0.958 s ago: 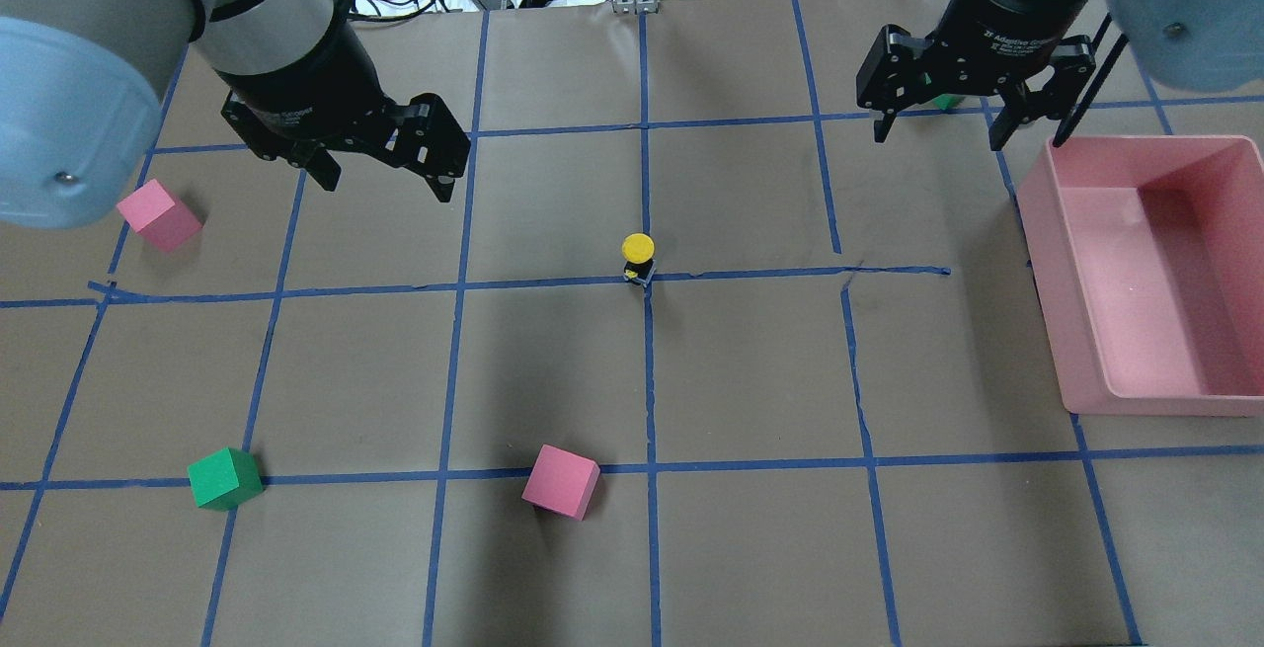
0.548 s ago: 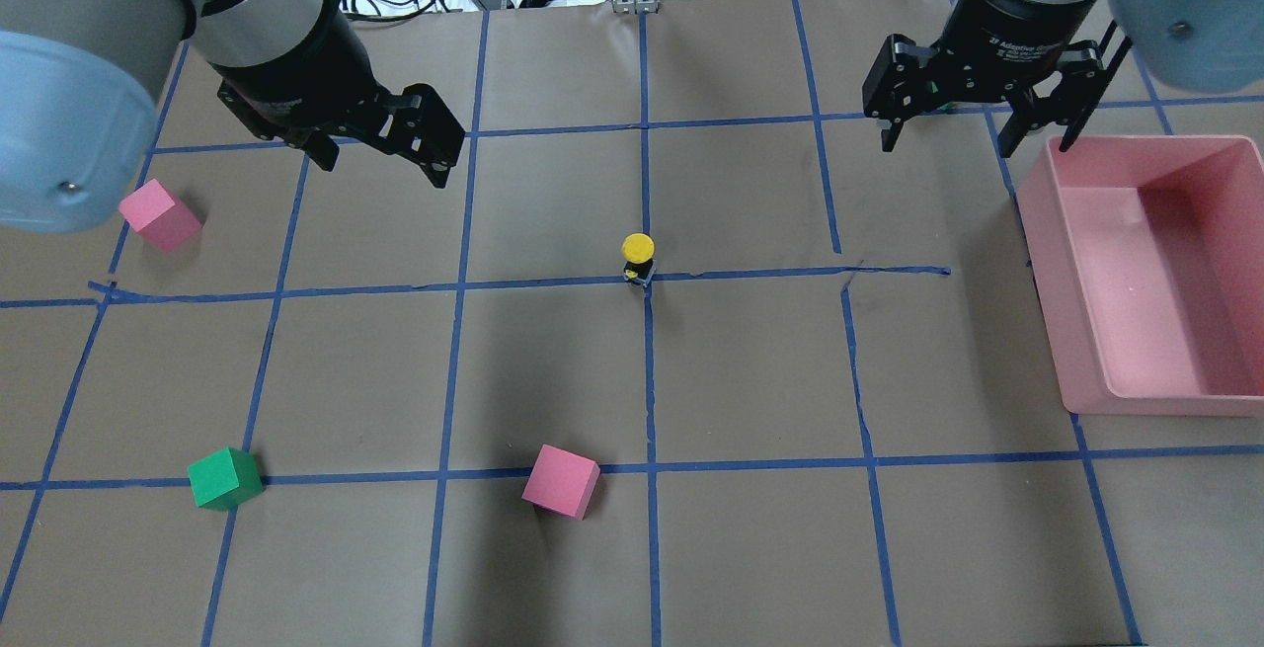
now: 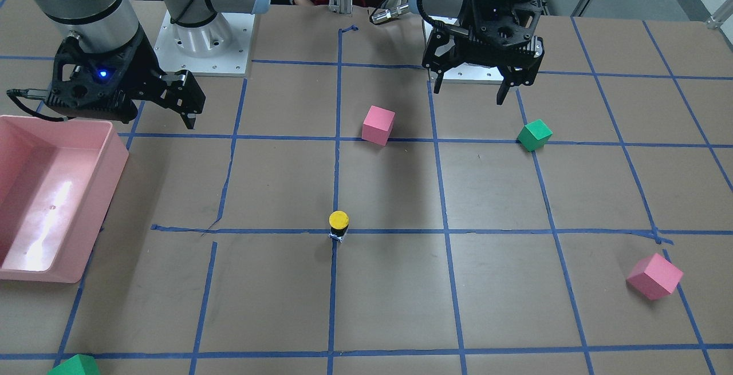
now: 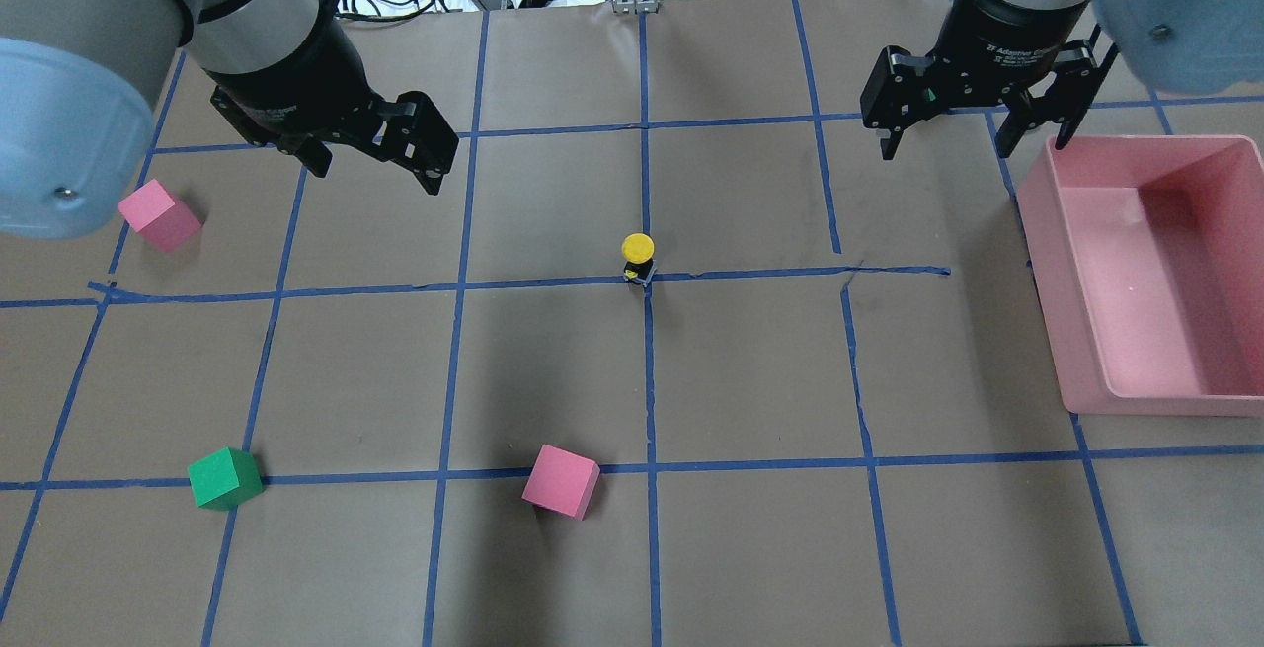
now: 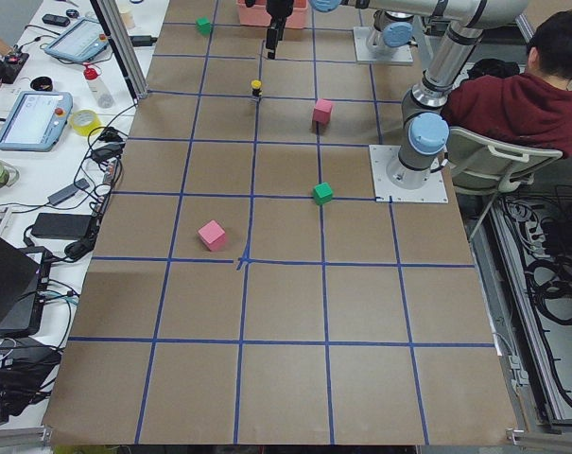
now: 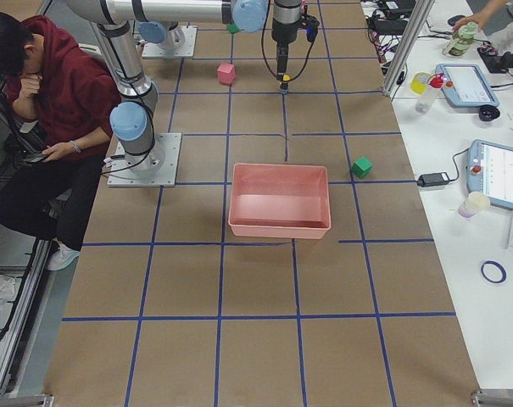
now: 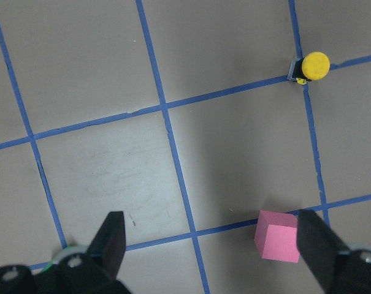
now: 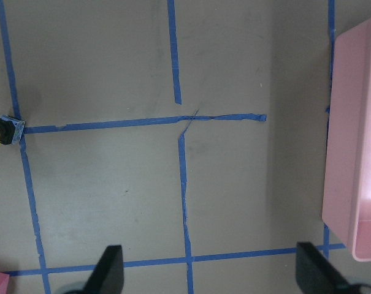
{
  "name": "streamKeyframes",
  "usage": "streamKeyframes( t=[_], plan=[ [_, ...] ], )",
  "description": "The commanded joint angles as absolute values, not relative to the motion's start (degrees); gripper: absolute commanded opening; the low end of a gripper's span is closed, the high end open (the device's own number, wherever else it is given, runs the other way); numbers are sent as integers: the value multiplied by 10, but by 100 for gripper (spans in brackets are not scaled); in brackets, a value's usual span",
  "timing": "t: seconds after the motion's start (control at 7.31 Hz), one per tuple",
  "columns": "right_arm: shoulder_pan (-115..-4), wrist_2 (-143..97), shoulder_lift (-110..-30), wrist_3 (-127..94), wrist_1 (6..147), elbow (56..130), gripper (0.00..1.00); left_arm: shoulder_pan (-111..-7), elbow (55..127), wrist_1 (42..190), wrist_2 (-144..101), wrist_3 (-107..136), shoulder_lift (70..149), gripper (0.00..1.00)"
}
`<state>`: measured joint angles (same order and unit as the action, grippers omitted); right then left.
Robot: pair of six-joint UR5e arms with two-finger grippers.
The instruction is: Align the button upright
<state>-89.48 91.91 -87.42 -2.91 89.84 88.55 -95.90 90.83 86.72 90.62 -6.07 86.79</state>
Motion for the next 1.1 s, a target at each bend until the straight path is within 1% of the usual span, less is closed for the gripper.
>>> streamKeyframes(
  t=[0.0,0.41,0.55,0.68,0.96],
  plan=[
    [-894,918,-865,-31,904,887,100,-959,909,867,905,-61,867,100],
    [-894,912,-862,-28,904,886,100,-958,908,856,899,-50,872,100],
    [-894,913,-863,-24,905,882,100,-958,910,856,899,-24,868,100],
    [-894,913,-863,-20,905,881,100,-958,910,856,898,55,869,100],
    [-896,912,-862,-17,904,882,100,-958,910,857,898,76,868,100]
  ],
)
